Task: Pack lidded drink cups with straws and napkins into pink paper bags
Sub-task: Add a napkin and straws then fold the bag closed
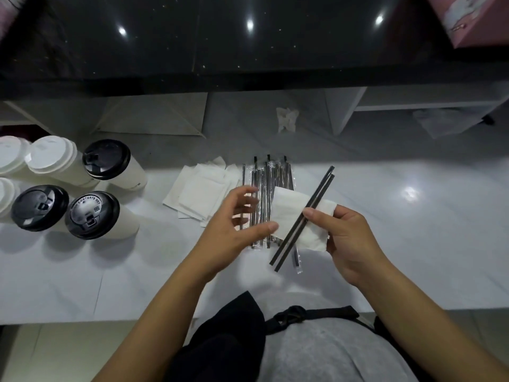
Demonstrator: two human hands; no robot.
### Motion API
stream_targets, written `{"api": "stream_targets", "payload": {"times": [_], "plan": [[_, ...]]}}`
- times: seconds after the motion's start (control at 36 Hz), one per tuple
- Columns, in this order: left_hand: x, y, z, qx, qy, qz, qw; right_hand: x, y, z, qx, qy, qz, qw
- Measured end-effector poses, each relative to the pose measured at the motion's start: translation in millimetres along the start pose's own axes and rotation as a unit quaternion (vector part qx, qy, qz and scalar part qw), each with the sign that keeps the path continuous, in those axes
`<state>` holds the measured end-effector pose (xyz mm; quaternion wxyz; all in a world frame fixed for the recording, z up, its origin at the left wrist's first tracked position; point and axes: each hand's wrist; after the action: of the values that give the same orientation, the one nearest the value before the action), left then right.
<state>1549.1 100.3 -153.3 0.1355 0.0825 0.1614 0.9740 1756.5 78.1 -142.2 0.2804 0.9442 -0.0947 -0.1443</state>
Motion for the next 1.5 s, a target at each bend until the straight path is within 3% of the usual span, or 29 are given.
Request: {"api": "stream_targets", "payload": {"times": [0.06, 0.11, 0.31, 0.58, 0.78, 0.89, 0.97, 1.28, 1.5], "plan": [[-2.6, -3.0, 6.6, 0.034, 0.045, -0.087, 0.995, -2.3, 1.2, 0.0, 0.001, 0.010, -0.018, 1.000], [-9.8, -4.8, 12.7, 0.038, 0.081, -0.118, 0.989, -5.1, 2.2, -0.6, 0.009, 0.017, -0.024, 1.000], [-34.4, -7.4, 12.1, -0.006, 0.052, -0.038, 0.998, -6.7, 2.5, 0.1, 0.027, 0.003, 0.031, 0.999], [-56.1, 0.3, 6.0, -0.090, -0.055, -0.013, 0.994, 1.7, 3.9, 6.6, 0.021, -0.021, 0.065, 0.997], [-56.9, 10.1, 7.1, -0.146, -0.157, -0.013, 0.977, 15.0, 7.4, 7.0, -0.031, -0.072, -0.025, 0.997], [-59.8, 21.7, 5.5, -0.123, -0.206, -0.039, 0.970, 22.0, 9.3, 10.7, -0.007, -0.024, -0.093, 0.995], [-63.3, 32.3, 5.1, -0.104, -0.189, -0.040, 0.976, 25.3, 7.6, 18.2, 0.003, 0.004, -0.087, 0.996], [-73.9, 82.8, 4.2, 0.021, -0.030, 0.158, 0.987, 24.0, 11.0, 37.4, -0.019, 0.041, -0.180, 0.983], [-47.8, 127.0, -14.0, 0.030, 0.021, 0.212, 0.977, -12.9, 35.2, 40.7, 0.073, 0.164, -0.266, 0.947]]}}
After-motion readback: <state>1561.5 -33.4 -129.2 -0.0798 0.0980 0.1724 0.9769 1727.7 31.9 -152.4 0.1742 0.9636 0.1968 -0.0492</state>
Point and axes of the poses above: each hand's wrist, its own y-axis away from the middle knuckle, its own x-axis out of the back of the hand, z = x × y, and after that the axes turned 3 degrees about y, right-handed
